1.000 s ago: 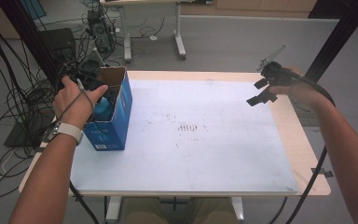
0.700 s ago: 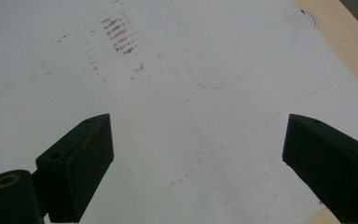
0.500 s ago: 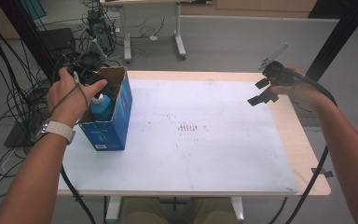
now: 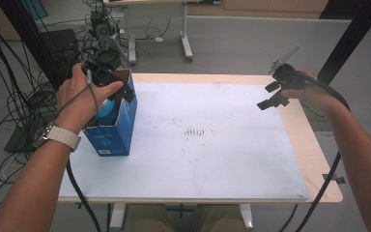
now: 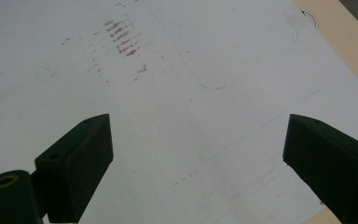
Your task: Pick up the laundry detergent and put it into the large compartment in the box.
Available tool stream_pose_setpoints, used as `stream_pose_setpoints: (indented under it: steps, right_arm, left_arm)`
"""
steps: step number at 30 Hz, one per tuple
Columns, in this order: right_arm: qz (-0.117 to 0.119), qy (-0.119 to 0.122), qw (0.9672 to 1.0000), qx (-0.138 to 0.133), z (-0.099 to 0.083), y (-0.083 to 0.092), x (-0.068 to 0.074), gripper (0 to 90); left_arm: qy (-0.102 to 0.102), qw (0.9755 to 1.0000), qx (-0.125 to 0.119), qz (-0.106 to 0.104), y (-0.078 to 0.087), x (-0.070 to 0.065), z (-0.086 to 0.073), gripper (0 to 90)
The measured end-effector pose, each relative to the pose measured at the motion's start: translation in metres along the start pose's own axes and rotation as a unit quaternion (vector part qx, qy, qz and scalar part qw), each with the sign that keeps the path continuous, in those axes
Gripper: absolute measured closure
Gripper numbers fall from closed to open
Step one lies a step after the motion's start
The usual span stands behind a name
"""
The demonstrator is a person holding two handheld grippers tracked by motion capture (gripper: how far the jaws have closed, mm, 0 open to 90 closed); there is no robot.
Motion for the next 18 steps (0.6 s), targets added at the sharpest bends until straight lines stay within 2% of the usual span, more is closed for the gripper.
stream_pose_setpoints:
  steps: [4, 9, 11, 18]
  right_arm:
    - [-0.001, -0.005, 1.0, -0.005, 0.0, 0.003, -0.001, 7.7]
    - [-0.001, -0.007, 1.0, -0.006, -0.001, 0.004, -0.001, 7.6]
    - [-0.002, -0.008, 1.0, -0.005, -0.002, 0.004, -0.001, 7.6]
    - [0.0, -0.01, 0.9999, -0.005, -0.002, 0.002, 0.001, 7.5]
  left_arm:
    - [-0.022, 0.9997, -0.004, -0.007, 0.002, -0.009, 0.007, 7.6]
    - [-0.041, 0.9991, -0.008, -0.011, 0.005, -0.02, 0.014, 7.6]
    - [-0.055, 0.9984, -0.005, -0.013, 0.006, -0.026, 0.017, 7.6]
    - [-0.083, 0.9962, -0.008, -0.024, 0.003, -0.044, 0.025, 7.5]
Point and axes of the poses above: each handheld gripper's, and its own axes: y roughly backward along the jaws, z roughly out of its top, x roughly to its left, the point moved 9 cm from there along -y, roughly forward along the jaws, and after that the axes turned 13 degrees about -y, right-handed, at the moved point
